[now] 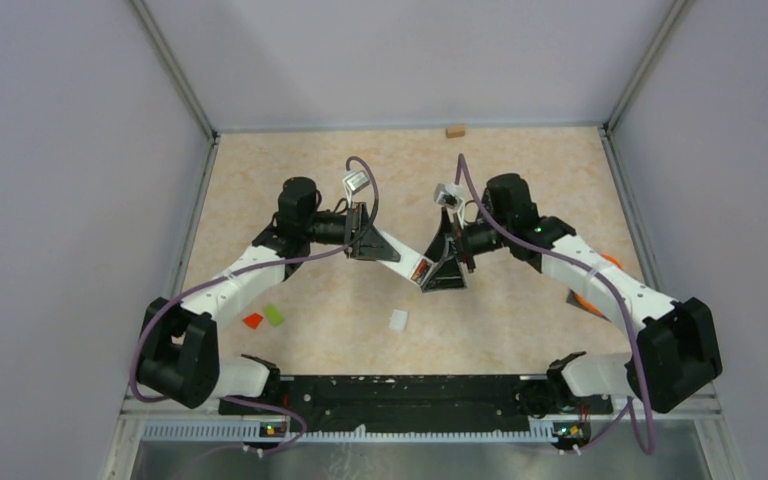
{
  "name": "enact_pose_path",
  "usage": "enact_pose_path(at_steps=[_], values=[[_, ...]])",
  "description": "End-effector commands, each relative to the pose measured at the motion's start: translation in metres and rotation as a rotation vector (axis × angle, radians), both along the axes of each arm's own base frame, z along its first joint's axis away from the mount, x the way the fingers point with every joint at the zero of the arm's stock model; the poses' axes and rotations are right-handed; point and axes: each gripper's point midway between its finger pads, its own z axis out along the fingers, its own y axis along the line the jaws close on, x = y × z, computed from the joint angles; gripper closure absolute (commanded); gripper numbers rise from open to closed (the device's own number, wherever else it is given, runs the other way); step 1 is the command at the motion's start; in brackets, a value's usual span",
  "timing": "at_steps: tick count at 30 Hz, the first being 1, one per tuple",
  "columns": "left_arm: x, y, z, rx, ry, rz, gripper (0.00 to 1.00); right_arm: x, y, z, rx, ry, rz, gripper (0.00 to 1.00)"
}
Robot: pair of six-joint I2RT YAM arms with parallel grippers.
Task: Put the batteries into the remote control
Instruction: Load the battery into the remote control.
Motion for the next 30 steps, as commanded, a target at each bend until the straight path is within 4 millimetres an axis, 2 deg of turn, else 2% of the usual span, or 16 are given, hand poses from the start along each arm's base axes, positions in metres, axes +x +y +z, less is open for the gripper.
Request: enact_pose_path(at_steps=[1,5,11,18,20,23,27,30], values=[[-0.002,-0.001,0.015,-0.034,-0.064,-0.023,1.0,0.01,0.003,0.009,0.044,-0.057,-0.005,0.06],[-0.003,0.0,0.017,-0.034,-0.068,-0.023,1.0,0.017,0.007,0.009,0.033,-0.019,-0.031,0.17],[-0.002,0.0,0.015,-0.029,-0.074,-0.023,1.0,0.019,0.01,0.005,0.015,0.038,-0.013,0.44],[-0.001,-0.001,0.015,-0.027,-0.074,-0.025,1.0,0.023,0.009,-0.008,-0.031,0.079,-0.035,0.66],[0.0,-0.001,0.014,-0.024,-0.071,-0.021,1.0,0.025,0.01,-0.009,-0.042,0.084,-0.041,0.62],[0.001,-0.001,0.012,-0.016,-0.068,-0.015,1.0,0.031,0.01,-0.005,-0.043,0.059,-0.075,0.35],[0.003,0.0,0.008,0.008,-0.073,0.003,1.0,0.037,0.006,0.028,0.077,0.012,-0.133,0.12],[0.004,0.001,0.008,0.017,-0.091,0.013,1.0,0.036,0.001,0.054,0.156,-0.007,-0.163,0.06]])
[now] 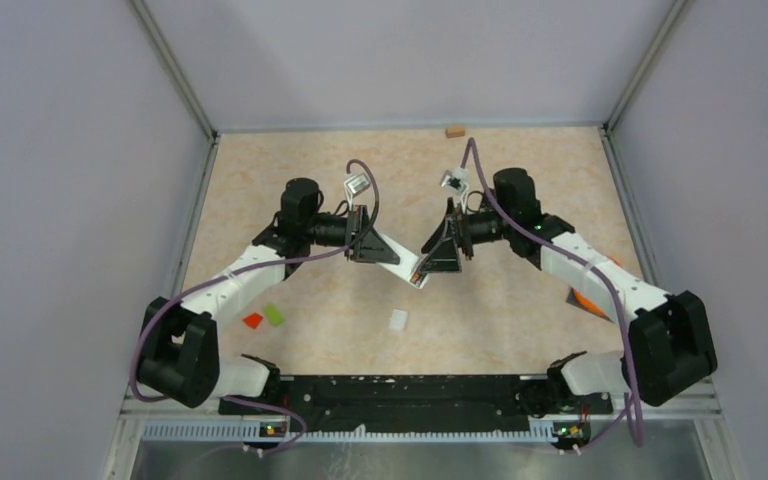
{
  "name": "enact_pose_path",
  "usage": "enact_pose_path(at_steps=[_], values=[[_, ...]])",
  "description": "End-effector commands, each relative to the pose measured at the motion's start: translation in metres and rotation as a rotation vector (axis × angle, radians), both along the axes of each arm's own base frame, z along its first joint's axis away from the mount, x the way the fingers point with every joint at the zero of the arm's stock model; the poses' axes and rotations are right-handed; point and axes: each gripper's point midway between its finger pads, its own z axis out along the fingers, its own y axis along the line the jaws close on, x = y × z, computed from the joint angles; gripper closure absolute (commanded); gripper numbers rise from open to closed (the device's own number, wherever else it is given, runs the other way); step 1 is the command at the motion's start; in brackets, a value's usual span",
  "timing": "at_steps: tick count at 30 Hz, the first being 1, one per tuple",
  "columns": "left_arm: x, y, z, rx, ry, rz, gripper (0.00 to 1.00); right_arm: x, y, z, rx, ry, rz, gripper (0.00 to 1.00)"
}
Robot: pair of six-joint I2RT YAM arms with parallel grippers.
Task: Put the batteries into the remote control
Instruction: Load the battery into the remote control.
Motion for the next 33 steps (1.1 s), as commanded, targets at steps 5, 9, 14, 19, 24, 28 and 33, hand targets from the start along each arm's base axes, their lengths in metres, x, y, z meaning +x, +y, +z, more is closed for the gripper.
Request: enact_pose_path(at_steps=[5,9,14,19,24,28,33], values=[[0.004,0.0,0.02,-0.018,-0.106,0.003,1.0,0.014,-0.007,0.05,0.108,-0.118,-0.108,0.07],[0.003,0.0,0.021,-0.02,-0.108,0.003,1.0,0.015,-0.007,0.027,0.045,-0.049,-0.108,0.21],[0.003,0.0,0.022,-0.02,-0.112,0.009,1.0,0.023,-0.006,0.009,-0.017,-0.003,-0.121,0.43],[0.004,0.0,0.023,-0.021,-0.111,0.014,1.0,0.016,-0.003,0.007,-0.023,-0.019,-0.086,0.44],[0.005,-0.001,0.023,-0.02,-0.108,0.015,1.0,0.011,-0.005,0.004,-0.026,-0.023,-0.07,0.49],[0.007,-0.001,0.023,-0.019,-0.109,0.02,1.0,0.009,-0.007,0.001,-0.041,-0.024,-0.059,0.57],[0.008,-0.001,0.023,-0.017,-0.101,0.024,1.0,0.006,-0.009,-0.003,-0.057,-0.031,-0.054,0.56]])
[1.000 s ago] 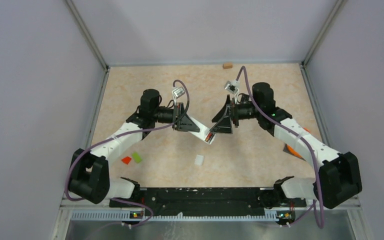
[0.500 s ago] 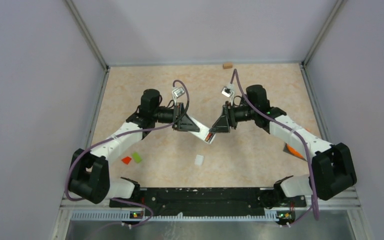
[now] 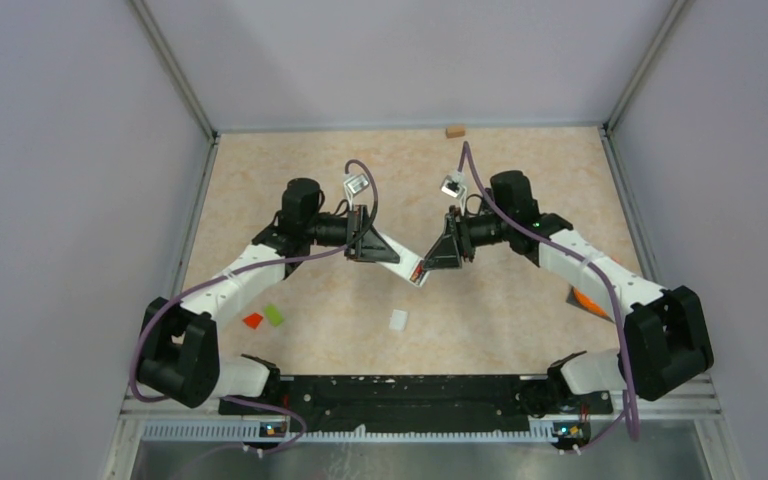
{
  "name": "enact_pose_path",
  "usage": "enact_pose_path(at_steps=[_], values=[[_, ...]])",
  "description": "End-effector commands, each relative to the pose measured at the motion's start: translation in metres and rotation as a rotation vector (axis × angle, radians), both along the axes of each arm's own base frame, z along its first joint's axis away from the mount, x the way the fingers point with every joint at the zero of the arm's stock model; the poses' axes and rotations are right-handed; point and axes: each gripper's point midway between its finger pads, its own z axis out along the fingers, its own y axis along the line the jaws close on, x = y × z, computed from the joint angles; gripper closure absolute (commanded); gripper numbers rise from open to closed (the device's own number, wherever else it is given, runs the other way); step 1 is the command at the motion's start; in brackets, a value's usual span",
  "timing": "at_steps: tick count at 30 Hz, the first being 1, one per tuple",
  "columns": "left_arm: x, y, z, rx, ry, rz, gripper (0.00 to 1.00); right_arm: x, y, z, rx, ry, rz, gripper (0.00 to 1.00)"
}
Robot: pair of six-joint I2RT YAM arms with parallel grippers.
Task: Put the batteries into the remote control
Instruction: Load the battery into the remote control.
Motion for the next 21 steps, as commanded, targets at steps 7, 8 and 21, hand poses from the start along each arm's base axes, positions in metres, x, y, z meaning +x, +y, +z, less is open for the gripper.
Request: enact_pose_path(at_steps=[7,8,21], values=[[0.0,-0.001,0.032,-0.058,-0.108,-0.021,1.0,0.003,0.001,0.007,-0.016,-0.065,0.0,0.77],[0.0,-0.001,0.033,-0.058,-0.108,-0.019,1.0,0.004,0.001,0.006,-0.019,-0.067,-0.002,0.79],[0.029,0.017,0.018,0.051,-0.114,0.161,1.0,0.02,-0.002,0.056,0.04,-0.268,-0.169,0.08]])
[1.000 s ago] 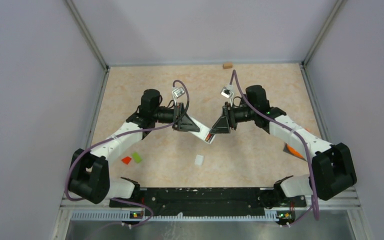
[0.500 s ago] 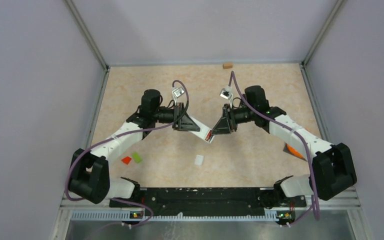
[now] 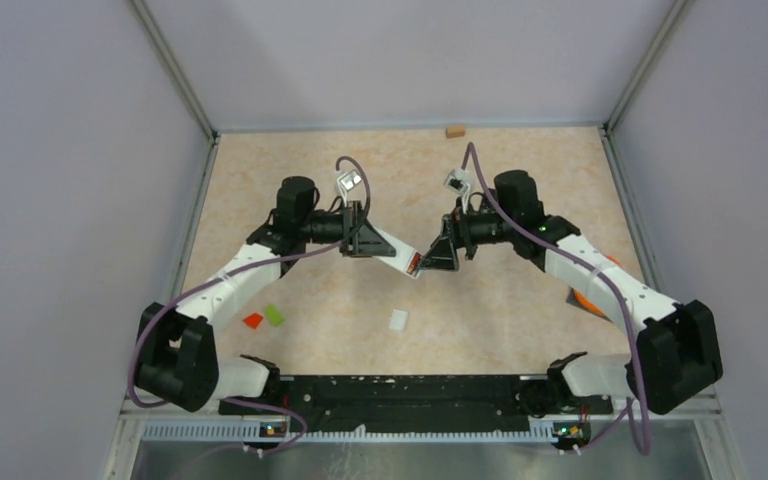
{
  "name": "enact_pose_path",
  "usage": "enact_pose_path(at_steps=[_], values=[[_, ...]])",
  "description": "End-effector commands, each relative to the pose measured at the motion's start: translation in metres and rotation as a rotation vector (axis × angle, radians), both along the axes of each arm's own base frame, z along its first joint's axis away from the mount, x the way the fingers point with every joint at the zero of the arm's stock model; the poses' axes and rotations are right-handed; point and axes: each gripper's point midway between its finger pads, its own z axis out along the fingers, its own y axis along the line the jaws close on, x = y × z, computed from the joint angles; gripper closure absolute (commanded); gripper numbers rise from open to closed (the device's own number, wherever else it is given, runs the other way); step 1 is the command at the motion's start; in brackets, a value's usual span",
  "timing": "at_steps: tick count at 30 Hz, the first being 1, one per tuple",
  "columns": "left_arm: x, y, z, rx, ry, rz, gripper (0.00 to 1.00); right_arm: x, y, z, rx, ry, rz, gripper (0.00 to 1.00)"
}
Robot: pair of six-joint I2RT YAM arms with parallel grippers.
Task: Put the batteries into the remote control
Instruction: Load the battery into the remote control, then pick up the battery cover at the center of the board.
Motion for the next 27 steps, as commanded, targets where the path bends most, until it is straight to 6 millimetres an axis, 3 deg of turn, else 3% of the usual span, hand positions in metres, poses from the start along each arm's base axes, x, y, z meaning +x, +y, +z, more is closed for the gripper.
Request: enact_pose_path(at_steps=[1,4,6,9,12,17,21,24,27], values=[[0.023,0.016,0.016,0.052,-0.103,0.131,1.0,0.016,-0.004,0.059,0.087,-0.245,-0.124,0.04],[0.044,0.036,-0.003,0.184,-0.097,0.289,1.0,0.026,-0.011,0.06,0.059,-0.273,-0.2,0.01],[0.056,0.051,-0.009,0.262,-0.106,0.392,1.0,0.031,-0.012,0.049,0.021,-0.223,-0.239,0.07],[0.068,0.074,-0.012,0.342,-0.121,0.528,1.0,0.035,-0.007,0.018,-0.101,-0.129,-0.302,0.28],[0.07,0.09,-0.011,0.387,-0.13,0.622,1.0,0.033,0.001,-0.018,-0.208,-0.012,-0.406,0.41],[0.066,0.112,-0.006,0.426,-0.154,0.739,1.0,0.011,0.008,-0.07,-0.365,0.2,-0.581,0.5],[0.058,0.127,0.0,0.44,-0.192,0.816,1.0,-0.021,0.035,-0.07,-0.422,0.102,-0.493,0.5],[0.054,0.138,0.006,0.449,-0.221,0.875,1.0,-0.022,0.033,-0.07,-0.521,-0.124,-0.377,0.48],[0.052,0.153,0.015,0.463,-0.238,0.947,1.0,-0.013,0.024,-0.053,-0.589,-0.328,-0.247,0.42]])
